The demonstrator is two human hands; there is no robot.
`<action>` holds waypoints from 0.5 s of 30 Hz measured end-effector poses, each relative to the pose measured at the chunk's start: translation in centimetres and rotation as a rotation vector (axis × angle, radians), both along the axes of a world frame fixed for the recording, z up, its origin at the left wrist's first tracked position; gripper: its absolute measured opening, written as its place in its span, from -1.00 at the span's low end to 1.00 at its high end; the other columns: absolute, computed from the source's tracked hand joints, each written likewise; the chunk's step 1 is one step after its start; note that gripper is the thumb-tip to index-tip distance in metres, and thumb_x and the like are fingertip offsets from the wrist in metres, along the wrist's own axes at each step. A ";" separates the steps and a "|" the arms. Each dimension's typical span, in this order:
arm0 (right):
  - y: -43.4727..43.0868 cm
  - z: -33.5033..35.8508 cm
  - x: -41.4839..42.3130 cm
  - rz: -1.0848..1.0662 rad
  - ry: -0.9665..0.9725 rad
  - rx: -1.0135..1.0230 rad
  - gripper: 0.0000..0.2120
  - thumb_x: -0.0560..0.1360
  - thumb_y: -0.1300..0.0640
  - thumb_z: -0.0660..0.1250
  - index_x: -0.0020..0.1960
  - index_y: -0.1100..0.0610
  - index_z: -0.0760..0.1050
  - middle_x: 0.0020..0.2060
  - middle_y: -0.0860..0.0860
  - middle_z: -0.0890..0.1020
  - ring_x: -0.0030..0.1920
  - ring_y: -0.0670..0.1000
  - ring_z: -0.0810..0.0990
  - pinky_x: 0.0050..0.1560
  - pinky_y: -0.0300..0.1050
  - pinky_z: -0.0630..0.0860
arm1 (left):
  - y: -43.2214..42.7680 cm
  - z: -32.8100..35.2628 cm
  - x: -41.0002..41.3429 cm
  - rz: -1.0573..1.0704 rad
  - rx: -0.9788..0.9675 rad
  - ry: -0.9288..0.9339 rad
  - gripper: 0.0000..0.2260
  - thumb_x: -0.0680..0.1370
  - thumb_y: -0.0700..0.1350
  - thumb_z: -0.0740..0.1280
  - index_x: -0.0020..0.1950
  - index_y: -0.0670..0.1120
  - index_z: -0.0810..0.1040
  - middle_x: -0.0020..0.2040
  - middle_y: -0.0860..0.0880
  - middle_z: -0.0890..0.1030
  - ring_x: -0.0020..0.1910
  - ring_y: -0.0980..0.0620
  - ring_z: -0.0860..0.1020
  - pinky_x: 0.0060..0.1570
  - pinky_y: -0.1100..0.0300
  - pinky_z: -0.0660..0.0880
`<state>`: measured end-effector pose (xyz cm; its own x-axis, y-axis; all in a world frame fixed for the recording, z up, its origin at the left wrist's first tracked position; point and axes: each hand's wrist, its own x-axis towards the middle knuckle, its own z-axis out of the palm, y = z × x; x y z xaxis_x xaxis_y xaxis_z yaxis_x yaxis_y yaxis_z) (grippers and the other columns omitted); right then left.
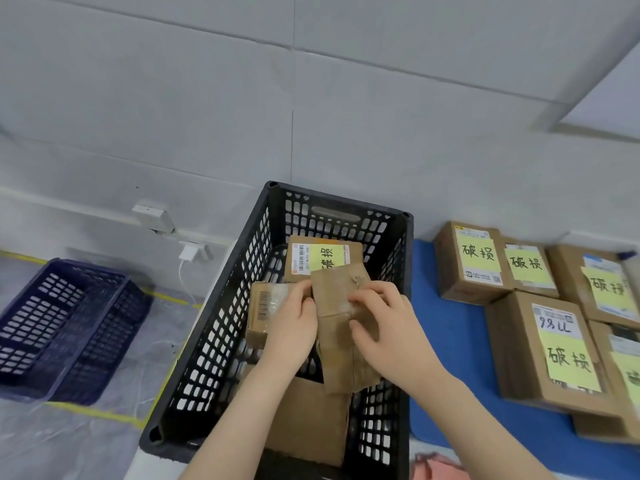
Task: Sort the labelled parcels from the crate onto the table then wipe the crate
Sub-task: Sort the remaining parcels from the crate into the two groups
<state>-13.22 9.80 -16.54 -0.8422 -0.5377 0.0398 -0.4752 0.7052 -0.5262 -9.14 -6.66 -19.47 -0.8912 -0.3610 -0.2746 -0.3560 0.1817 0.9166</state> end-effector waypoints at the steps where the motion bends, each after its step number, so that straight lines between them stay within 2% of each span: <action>1: 0.2 -0.1 0.1 -0.027 -0.015 -0.021 -0.69 0.53 0.03 0.29 0.27 -0.08 0.43 0.25 -0.19 0.32 0.21 -0.08 0.32 0.23 -0.22 0.31 | 0.3 -0.2 0.1 0.019 0.082 0.014 -0.70 0.66 -0.08 0.07 0.29 0.19 0.45 0.20 0.22 0.54 0.13 0.26 0.50 0.12 0.17 0.51; 3: 0.6 -0.5 -0.4 -0.080 -0.067 -0.050 -0.71 0.54 0.06 0.28 0.26 -0.07 0.46 0.22 -0.21 0.34 0.21 -0.07 0.37 0.23 -0.19 0.37 | 1.0 -0.2 0.2 0.027 0.134 0.059 -0.70 0.66 -0.08 0.07 0.28 0.20 0.48 0.21 0.23 0.55 0.20 0.20 0.51 0.22 0.00 0.50; 5: 0.5 -0.7 -1.7 -0.107 -0.104 -0.064 -0.74 0.54 0.09 0.27 0.22 -0.05 0.49 0.18 -0.20 0.38 0.20 -0.08 0.43 0.19 -0.18 0.43 | 1.2 0.1 0.0 -0.002 0.107 0.083 -0.68 0.66 -0.08 0.07 0.32 0.18 0.46 0.25 0.25 0.53 0.26 0.22 0.47 0.27 0.02 0.46; 8: -0.5 -0.8 -3.8 -0.125 -0.210 -0.075 -0.79 0.57 0.13 0.26 0.18 -0.02 0.53 0.14 -0.16 0.41 0.16 -0.13 0.47 0.03 -0.43 0.38 | 0.3 0.8 -1.1 0.052 0.258 0.029 -0.75 0.67 -0.04 0.09 0.25 0.18 0.48 0.23 0.21 0.54 0.26 0.14 0.48 0.27 -0.01 0.46; 11: -1.6 -0.8 -5.4 -0.128 -0.243 -0.073 -0.79 0.59 0.14 0.24 0.18 -0.01 0.54 0.15 -0.14 0.43 0.14 -0.14 0.45 -0.08 -0.52 0.29 | -1.0 1.8 -2.1 0.071 0.420 -0.046 -0.84 0.67 0.01 0.12 0.18 0.17 0.44 0.31 0.07 0.52 0.23 0.04 0.50 0.23 -0.10 0.48; 13: -1.9 -0.9 -6.2 -0.143 -0.235 -0.049 -0.76 0.61 0.18 0.20 0.22 0.02 0.54 0.18 -0.11 0.42 0.18 -0.13 0.43 -0.05 -0.54 0.28 | -1.3 2.1 -2.4 0.034 0.442 -0.083 -0.78 0.67 0.03 0.10 0.27 0.10 0.43 0.36 0.03 0.49 0.24 0.01 0.49 0.26 -0.13 0.45; 15: -2.0 -0.8 -6.3 -0.157 -0.170 0.011 -0.71 0.60 0.23 0.17 0.25 0.05 0.53 0.25 -0.06 0.42 0.26 -0.06 0.40 0.12 -0.39 0.36 | -1.2 1.8 -2.7 -0.001 0.450 -0.119 -0.67 0.68 0.01 0.04 0.40 0.00 0.39 0.38 0.01 0.48 0.31 -0.02 0.46 0.29 -0.12 0.42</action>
<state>-19.51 7.82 -17.31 -0.9096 -0.3993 -0.1145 -0.2647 0.7696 -0.5810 -11.79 -7.83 -17.69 -0.8443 -0.1818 -0.5041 -0.4635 -0.2243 0.8572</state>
